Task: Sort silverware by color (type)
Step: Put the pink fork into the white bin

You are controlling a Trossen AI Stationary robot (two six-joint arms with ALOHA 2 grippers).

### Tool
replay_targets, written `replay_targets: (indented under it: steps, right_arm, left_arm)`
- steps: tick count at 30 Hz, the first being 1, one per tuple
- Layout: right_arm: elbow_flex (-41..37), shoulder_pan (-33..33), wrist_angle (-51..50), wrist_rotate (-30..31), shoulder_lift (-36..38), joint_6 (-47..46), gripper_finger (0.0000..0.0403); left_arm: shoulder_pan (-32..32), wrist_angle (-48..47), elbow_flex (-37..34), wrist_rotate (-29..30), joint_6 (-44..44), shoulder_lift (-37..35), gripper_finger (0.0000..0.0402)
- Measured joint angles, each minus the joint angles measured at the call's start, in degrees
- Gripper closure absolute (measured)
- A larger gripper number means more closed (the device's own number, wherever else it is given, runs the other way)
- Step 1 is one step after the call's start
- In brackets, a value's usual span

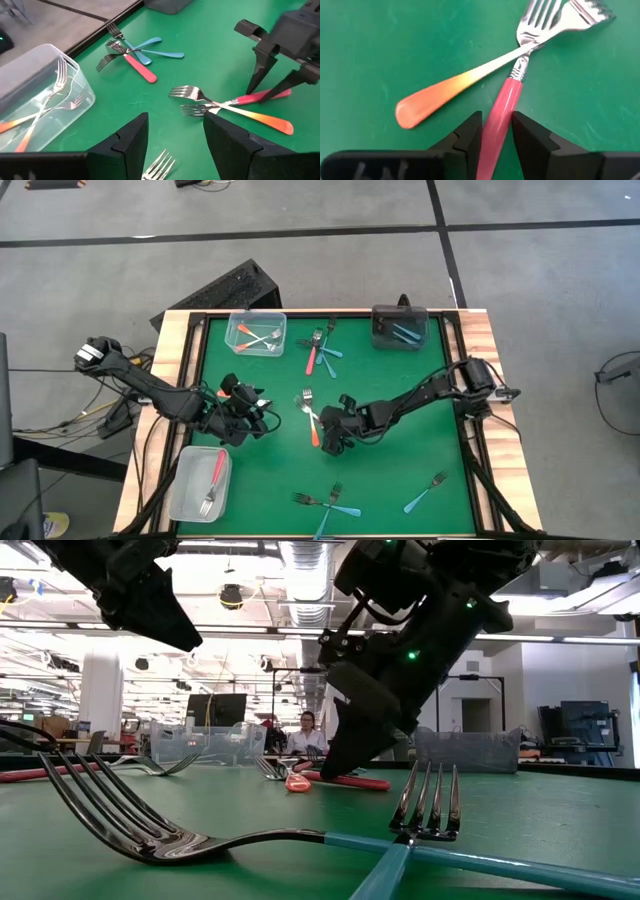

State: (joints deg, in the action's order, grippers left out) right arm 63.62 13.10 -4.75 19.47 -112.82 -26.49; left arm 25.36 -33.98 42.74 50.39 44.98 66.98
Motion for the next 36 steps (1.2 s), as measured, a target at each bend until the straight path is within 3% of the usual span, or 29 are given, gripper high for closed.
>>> replay_targets:
  steps: [8, 11, 16, 25, 30, 32, 36]
  right_arm:
    - [0.1, -1.6, -0.3, 4.1, -2.2, 3.3, 0.023]
    - [0.3, -1.7, -2.0, 3.9, -2.8, 2.8, 0.0256]
    - [0.3, -0.8, -7.2, 4.9, -1.6, 2.8, 0.0342]
    - [0.2, 1.2, -27.1, 11.6, 7.7, 2.4, 0.0346]
    - [1.5, 0.1, -36.7, 8.7, 12.2, -5.5, 0.0346]
    - [1.6, -0.4, -35.2, 4.5, 13.4, -8.7, 0.0346]
    - [1.8, -0.5, -31.2, 3.5, 15.0, -10.9, 0.0341]
  left_arm:
    - [0.0, 0.0, 0.0, -0.2, 0.6, 0.0, 0.0223]
    - [0.0, 0.0, 0.0, -0.2, 0.5, 0.0, 0.0223]
    - [0.0, 0.6, 0.0, -0.5, 0.5, 0.6, 0.0223]
    - [-0.4, 2.4, 0.0, -0.2, -1.6, 3.6, 0.0223]
    - [-1.4, 12.1, 0.0, -4.0, -13.8, 7.2, 0.0223]
    - [-1.5, 18.5, 0.0, -6.3, -20.9, 9.8, 0.0223]
    - [-1.6, 30.4, 0.0, -7.7, -33.1, 15.5, 0.0223]
